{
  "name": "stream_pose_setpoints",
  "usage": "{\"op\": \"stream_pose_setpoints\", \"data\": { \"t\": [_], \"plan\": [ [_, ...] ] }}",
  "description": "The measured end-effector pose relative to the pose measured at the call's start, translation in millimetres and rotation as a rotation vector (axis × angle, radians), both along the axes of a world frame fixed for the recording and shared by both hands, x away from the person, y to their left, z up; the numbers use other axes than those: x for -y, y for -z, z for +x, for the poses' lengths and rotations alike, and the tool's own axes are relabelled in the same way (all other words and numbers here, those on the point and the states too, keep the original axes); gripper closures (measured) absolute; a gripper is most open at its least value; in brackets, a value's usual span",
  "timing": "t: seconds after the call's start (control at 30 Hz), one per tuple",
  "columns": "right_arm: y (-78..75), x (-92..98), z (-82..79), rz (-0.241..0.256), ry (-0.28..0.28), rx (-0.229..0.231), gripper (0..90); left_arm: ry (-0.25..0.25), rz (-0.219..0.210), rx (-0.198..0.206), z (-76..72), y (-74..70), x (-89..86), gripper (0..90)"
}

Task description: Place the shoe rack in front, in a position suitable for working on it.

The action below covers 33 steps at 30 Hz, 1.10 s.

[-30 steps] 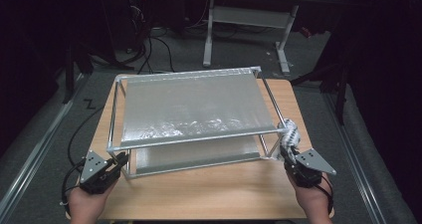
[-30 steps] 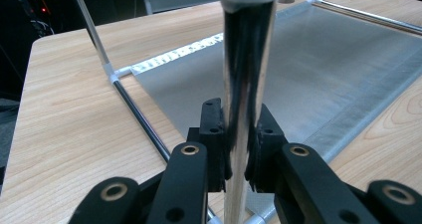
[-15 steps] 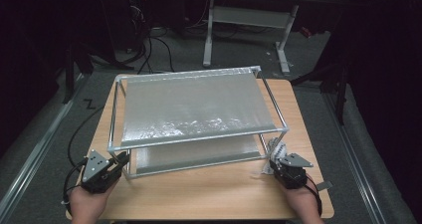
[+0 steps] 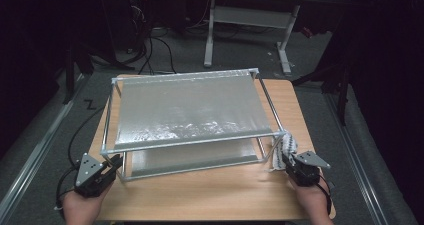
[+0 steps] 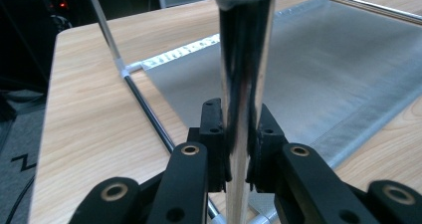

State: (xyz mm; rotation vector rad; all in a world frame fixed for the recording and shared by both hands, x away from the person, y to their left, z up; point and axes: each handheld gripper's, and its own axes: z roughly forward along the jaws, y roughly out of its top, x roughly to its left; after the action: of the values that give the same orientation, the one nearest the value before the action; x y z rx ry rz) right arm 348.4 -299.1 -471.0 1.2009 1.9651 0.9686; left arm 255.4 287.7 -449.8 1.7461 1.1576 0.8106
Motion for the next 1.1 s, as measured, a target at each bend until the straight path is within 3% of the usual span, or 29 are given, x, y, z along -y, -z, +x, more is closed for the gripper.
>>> {"op": "stream_pose_setpoints", "data": {
  "t": [0.23,0.73,0.9,0.97,1.1],
  "plan": [
    [-13.6,-15.9,7.6,0.038,-0.031,0.073,77.1,-0.042,0.003,-0.002,-13.6,0.1,-9.6,79.4],
    [-22.6,-52.2,12.5,0.058,-0.144,0.114,77.0,-0.093,-0.001,-0.002,-34.3,1.0,-24.0,79.4],
    [-24.3,-59.3,7.3,0.050,-0.170,0.121,77.5,-0.097,-0.006,-0.007,-34.0,0.8,-24.5,79.7],
    [-25.2,-57.8,3.9,0.056,-0.173,0.119,77.7,-0.088,-0.027,-0.012,-31.2,0.9,-24.9,80.0],
    [-25.3,-48.8,-3.0,0.051,-0.145,0.125,77.8,-0.066,-0.017,-0.012,-20.3,0.4,-14.9,80.1]
  ]
}}
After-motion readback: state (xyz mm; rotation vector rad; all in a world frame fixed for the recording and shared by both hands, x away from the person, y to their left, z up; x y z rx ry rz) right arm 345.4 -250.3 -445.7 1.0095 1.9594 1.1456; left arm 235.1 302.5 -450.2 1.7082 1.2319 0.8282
